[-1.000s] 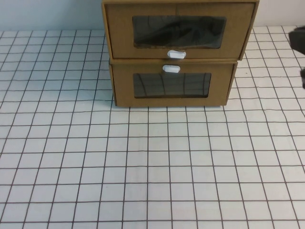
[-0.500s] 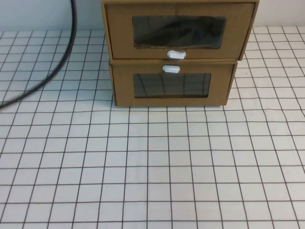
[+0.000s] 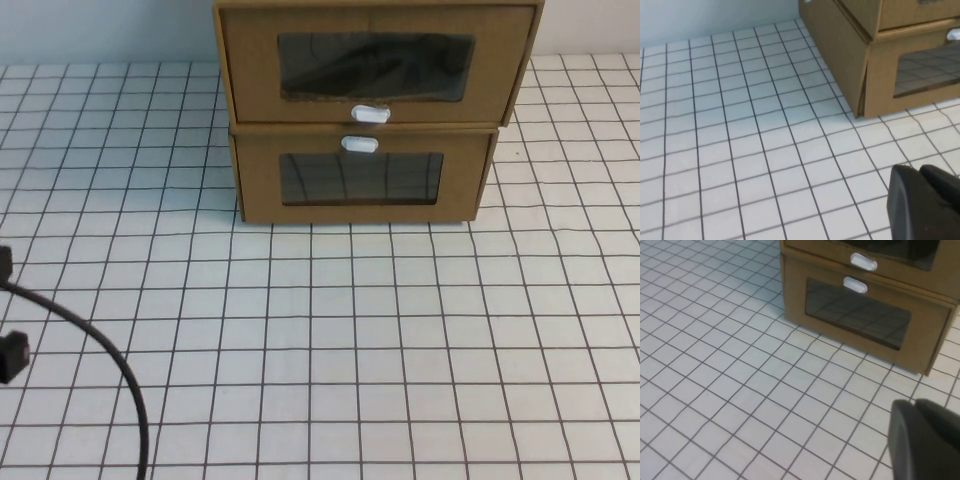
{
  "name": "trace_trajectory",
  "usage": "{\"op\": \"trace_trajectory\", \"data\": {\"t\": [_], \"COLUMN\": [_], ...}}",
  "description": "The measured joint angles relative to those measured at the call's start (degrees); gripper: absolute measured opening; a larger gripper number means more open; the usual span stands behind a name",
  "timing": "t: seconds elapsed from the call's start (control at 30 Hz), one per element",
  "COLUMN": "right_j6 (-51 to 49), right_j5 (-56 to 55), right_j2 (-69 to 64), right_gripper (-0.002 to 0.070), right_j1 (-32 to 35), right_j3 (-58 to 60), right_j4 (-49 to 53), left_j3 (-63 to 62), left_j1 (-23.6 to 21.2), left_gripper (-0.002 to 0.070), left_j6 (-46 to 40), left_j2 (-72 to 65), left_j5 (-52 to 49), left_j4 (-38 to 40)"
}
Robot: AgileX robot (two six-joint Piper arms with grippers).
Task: Close the shoe box
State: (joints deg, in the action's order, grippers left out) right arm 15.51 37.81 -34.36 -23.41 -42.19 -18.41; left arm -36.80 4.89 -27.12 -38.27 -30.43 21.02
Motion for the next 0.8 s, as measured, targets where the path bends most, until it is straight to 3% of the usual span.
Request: {"op": "trace_trajectory", "data": {"t": [0.3, 0.8], "right_j6": [14.0, 15.6], "right_j5": [-1.4, -2.3], "right_j2": [0.0, 0.5], "right_gripper": [-0.0015, -0.0015], "right_j1": [0.0, 1.1], "right_j3": [0.1, 0.1], "right_j4": [-10.4, -12.7], "left_j3": [8.4, 9.8], "left_j1": [0.0, 0.0], "left_gripper": [-0.0002, -0.0002], "left_j6": [0.0, 0.0], "left_j2": [1.6, 1.4], "left_j5": [0.4, -1.0], "left_j4": [0.2, 0.2]}}
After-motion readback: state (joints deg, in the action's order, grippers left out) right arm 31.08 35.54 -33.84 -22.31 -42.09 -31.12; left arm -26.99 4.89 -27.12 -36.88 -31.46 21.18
